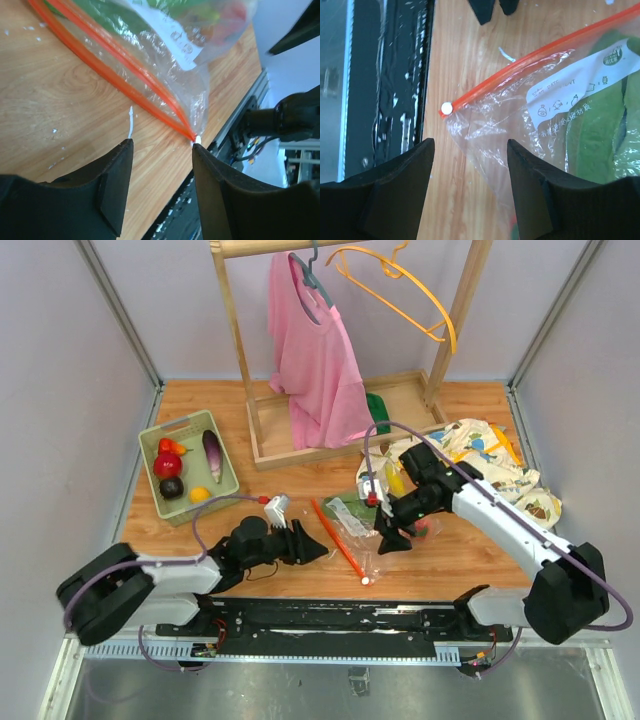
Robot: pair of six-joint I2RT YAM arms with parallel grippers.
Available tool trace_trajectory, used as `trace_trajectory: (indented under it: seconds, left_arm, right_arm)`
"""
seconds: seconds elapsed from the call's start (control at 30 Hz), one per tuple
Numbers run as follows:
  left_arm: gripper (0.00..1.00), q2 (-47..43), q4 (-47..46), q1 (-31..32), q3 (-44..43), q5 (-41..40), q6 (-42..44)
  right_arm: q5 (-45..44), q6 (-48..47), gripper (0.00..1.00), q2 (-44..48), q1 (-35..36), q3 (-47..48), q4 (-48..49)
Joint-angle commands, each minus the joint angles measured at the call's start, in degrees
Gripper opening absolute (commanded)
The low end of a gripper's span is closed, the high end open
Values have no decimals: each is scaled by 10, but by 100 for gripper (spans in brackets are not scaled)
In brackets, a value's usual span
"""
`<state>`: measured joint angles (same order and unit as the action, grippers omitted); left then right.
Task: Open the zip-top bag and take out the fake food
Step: Open the zipper of the food storage bag at the center of the board.
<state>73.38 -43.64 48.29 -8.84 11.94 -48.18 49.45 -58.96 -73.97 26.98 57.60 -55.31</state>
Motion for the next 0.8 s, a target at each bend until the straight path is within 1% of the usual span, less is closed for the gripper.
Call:
trace_trajectory:
  seconds: [0.0, 0.1, 0.17, 0.23, 0.3, 0.4, 0.43, 0.53, 0.63, 0.77]
  left_arm:
    - [56, -157, 189, -7, -6, -99, -19]
    - [60, -286, 376, -7, -28, -197, -40]
    - [62, -383, 480, -7, -38, -258, -67]
    - [64, -446, 562, -7, -46, -303, -95]
    - [66, -484, 631, -8, -59, -333, -110]
    - [70, -498, 717, -8, -96, -383, -126]
    - [71, -493, 748, -9, -112, -402, -133]
    - [78, -471, 836, -9, -163, -459, -168]
    - [79, -458, 865, -11, -189, -487, -185]
    - [79, -450, 877, -16, -203, -499, -190]
  right_arm:
    - [-93, 326, 61, 10, 74, -19, 203]
    - [-188, 416, 62, -17, 126, -4, 238]
    - [-249, 477, 62, -40, 172, 11, 248]
    - [-347, 526, 63, -52, 230, 18, 260]
    - [-426, 550, 65, -62, 282, 18, 270]
    - [-518, 576, 70, -83, 331, 21, 278]
    - [-540, 581, 72, -91, 339, 24, 280]
    - [-605, 594, 74, -125, 354, 35, 283]
    - [-651, 602, 78, -171, 366, 55, 271]
    - [-677, 611, 81, -205, 380, 78, 262]
